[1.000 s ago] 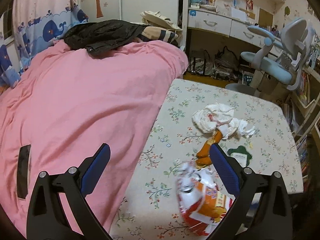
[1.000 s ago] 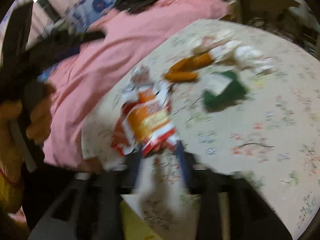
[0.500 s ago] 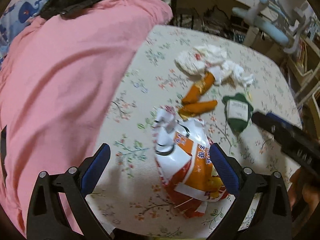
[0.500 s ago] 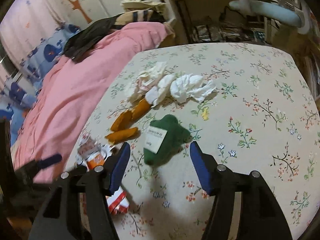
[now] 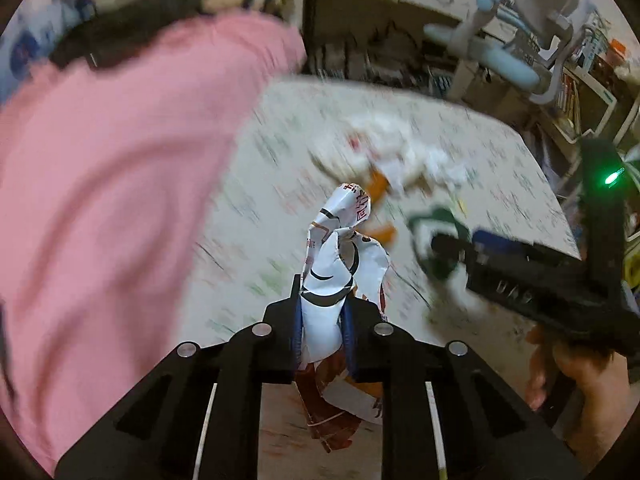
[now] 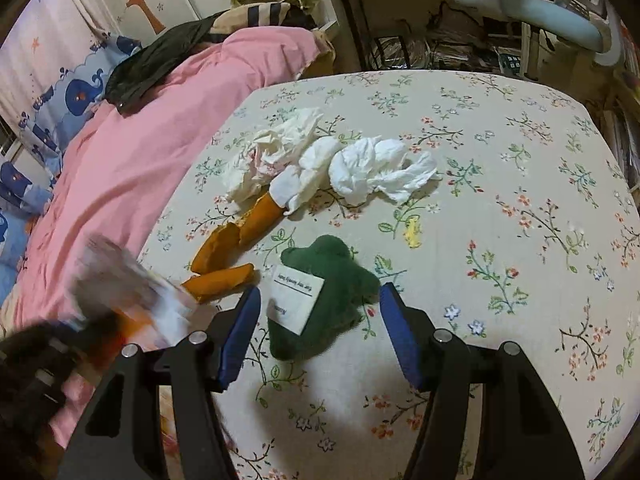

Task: Collect trash
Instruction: 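Grasp the green tagged plush item with the right tool while the left lifts the bag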

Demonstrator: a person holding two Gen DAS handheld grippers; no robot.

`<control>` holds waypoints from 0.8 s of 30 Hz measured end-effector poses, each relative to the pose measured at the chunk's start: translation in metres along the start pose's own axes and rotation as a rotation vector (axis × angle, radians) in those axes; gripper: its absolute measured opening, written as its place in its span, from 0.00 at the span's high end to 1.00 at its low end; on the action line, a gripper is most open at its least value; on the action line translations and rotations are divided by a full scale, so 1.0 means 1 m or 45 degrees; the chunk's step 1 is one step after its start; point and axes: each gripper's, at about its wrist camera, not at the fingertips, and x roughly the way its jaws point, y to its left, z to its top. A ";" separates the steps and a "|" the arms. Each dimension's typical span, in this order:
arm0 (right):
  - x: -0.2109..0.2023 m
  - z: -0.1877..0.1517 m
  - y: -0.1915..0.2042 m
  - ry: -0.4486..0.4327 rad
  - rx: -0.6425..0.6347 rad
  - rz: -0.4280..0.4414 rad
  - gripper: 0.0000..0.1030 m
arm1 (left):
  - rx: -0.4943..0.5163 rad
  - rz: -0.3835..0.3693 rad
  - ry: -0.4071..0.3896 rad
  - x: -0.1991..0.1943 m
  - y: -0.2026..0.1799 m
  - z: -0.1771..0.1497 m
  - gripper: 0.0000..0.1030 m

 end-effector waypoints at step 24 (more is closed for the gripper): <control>-0.052 -0.016 -0.015 -0.109 -0.078 0.018 0.68 | -0.054 -0.037 -0.201 -0.037 0.003 0.014 0.84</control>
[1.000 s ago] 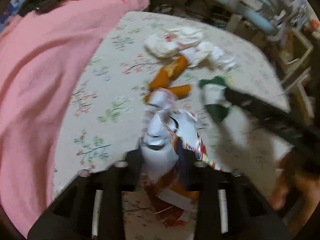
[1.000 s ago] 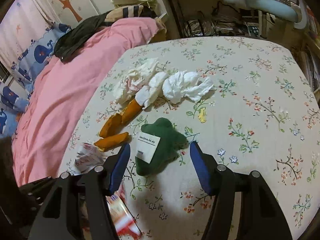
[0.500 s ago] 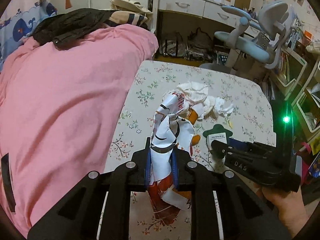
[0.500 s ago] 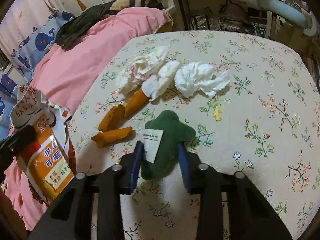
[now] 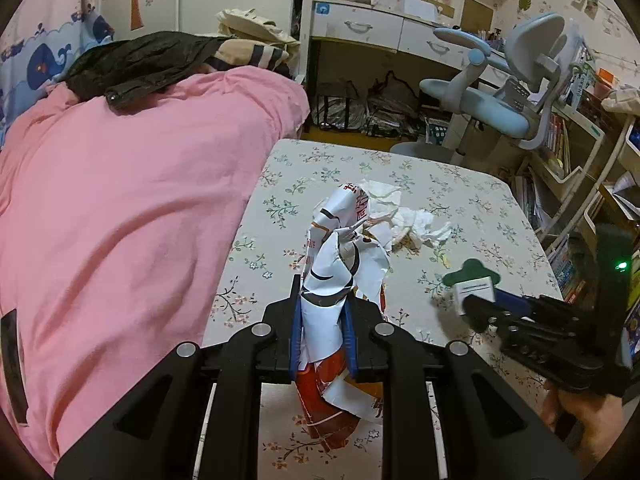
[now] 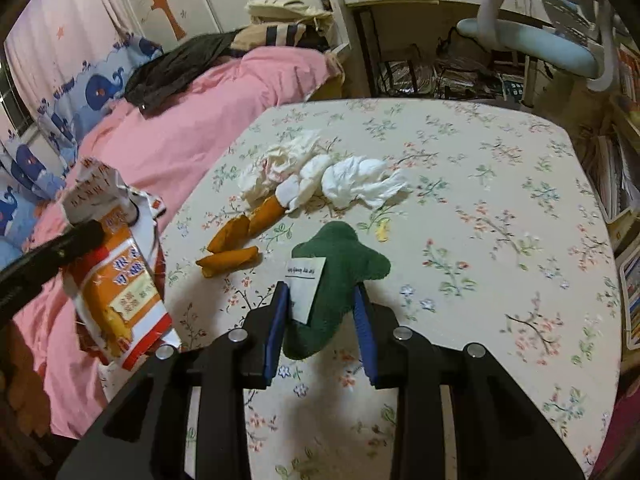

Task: Collect trash
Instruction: 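Grasp the green tagged plush item with the right tool while the left lifts the bag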

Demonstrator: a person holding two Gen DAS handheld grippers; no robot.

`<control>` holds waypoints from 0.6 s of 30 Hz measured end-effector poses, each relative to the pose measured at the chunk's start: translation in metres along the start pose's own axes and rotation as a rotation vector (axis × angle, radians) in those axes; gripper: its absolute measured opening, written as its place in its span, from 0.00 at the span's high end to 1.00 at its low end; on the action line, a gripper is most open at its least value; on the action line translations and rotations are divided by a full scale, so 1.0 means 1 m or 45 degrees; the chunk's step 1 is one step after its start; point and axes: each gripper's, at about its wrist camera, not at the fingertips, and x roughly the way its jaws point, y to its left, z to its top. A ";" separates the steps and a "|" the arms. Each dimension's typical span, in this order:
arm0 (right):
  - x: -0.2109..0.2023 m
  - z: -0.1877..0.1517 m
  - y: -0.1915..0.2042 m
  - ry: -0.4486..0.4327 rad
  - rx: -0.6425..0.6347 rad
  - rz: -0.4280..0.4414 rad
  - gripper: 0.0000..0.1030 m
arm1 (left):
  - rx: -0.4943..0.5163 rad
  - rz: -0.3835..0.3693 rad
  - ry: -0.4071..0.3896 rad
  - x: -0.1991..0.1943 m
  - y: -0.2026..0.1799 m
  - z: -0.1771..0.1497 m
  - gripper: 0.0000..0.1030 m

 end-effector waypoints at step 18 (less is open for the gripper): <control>-0.055 -0.010 0.018 -0.200 -0.060 0.055 0.68 | 0.092 0.004 -0.058 -0.012 -0.020 -0.013 0.84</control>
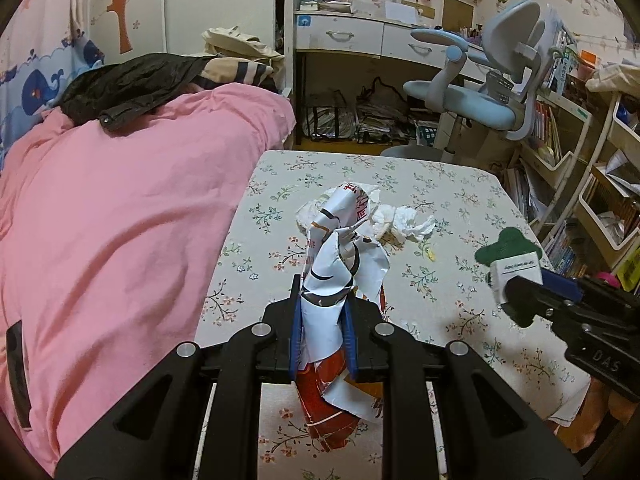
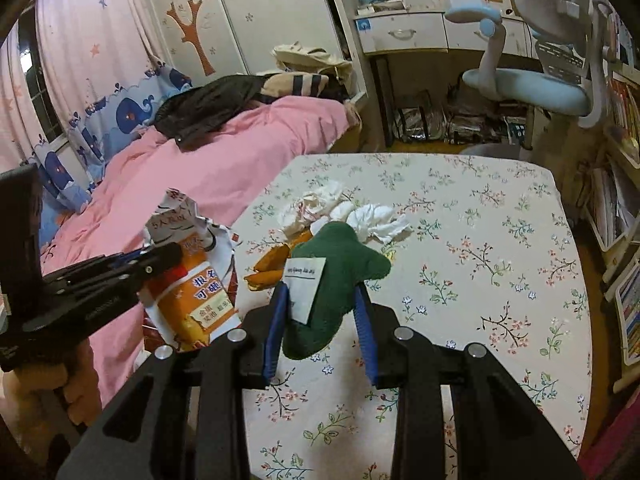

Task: Collect trash
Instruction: 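Grasp the green tagged plush item with the right tool while the left lifts the bag, then carry bag and green item over the yellow bin and open both tools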

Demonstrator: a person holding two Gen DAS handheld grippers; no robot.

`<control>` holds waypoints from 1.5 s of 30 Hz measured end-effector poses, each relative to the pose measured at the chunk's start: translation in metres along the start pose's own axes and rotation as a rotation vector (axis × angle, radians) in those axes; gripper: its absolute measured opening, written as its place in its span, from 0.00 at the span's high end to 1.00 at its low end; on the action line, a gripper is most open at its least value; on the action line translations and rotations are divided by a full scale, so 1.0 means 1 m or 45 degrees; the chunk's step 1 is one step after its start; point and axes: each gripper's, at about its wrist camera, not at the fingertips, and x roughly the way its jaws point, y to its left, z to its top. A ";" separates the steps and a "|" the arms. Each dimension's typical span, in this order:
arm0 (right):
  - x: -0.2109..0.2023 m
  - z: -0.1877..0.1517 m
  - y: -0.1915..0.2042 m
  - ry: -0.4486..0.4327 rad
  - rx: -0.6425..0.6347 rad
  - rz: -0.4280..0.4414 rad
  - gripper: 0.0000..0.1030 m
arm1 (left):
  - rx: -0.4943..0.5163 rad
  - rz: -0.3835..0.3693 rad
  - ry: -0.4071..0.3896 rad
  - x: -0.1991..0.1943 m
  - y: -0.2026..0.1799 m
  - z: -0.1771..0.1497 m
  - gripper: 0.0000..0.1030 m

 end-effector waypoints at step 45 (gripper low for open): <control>-0.068 -0.134 0.052 0.105 0.002 0.120 0.65 | 0.077 0.002 -0.149 -0.126 -0.026 -0.082 0.83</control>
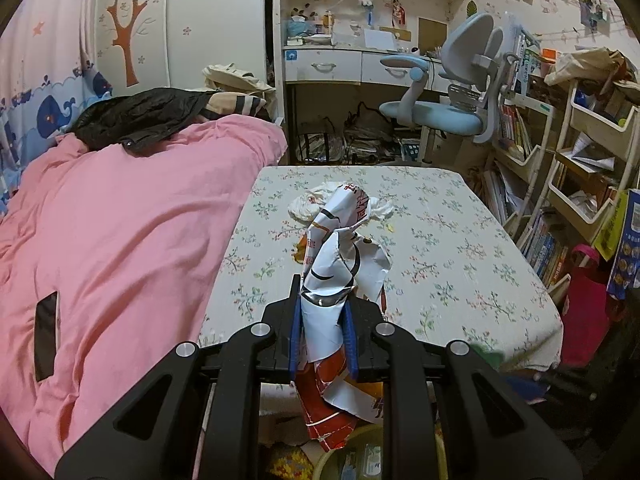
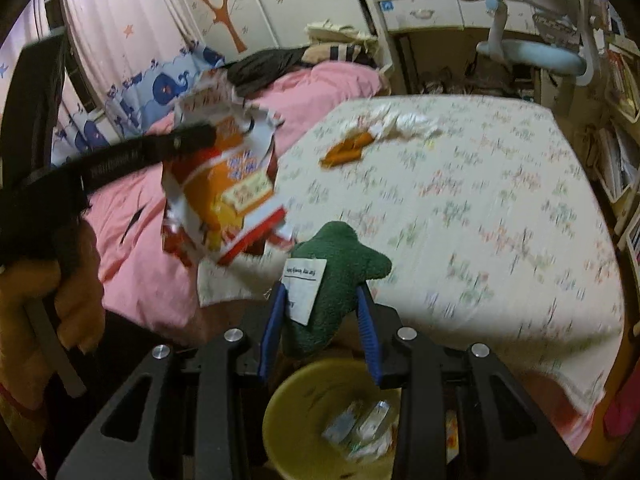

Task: Collect trash
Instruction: 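Carry bag and green item over the yellow bin and open both tools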

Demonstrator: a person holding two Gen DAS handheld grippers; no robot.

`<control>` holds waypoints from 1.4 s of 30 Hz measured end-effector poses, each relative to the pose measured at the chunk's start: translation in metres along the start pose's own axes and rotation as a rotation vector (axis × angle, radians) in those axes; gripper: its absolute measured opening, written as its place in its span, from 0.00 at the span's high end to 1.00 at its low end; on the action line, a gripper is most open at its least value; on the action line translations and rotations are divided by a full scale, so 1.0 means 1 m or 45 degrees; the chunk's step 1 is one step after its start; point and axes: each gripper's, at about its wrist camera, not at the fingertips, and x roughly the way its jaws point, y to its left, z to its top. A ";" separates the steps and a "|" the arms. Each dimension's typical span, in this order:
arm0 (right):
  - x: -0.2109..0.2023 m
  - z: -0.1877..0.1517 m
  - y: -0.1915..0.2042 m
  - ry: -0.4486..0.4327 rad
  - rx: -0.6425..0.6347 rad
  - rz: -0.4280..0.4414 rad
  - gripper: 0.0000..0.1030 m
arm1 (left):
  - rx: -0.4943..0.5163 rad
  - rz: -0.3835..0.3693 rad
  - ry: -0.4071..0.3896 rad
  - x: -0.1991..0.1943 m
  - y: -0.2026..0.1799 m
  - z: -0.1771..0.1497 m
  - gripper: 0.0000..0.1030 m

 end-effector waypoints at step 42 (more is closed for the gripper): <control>-0.064 -0.019 -0.020 -0.377 0.164 -0.444 0.08 | 0.121 -0.021 0.267 -0.033 -0.045 -0.102 0.24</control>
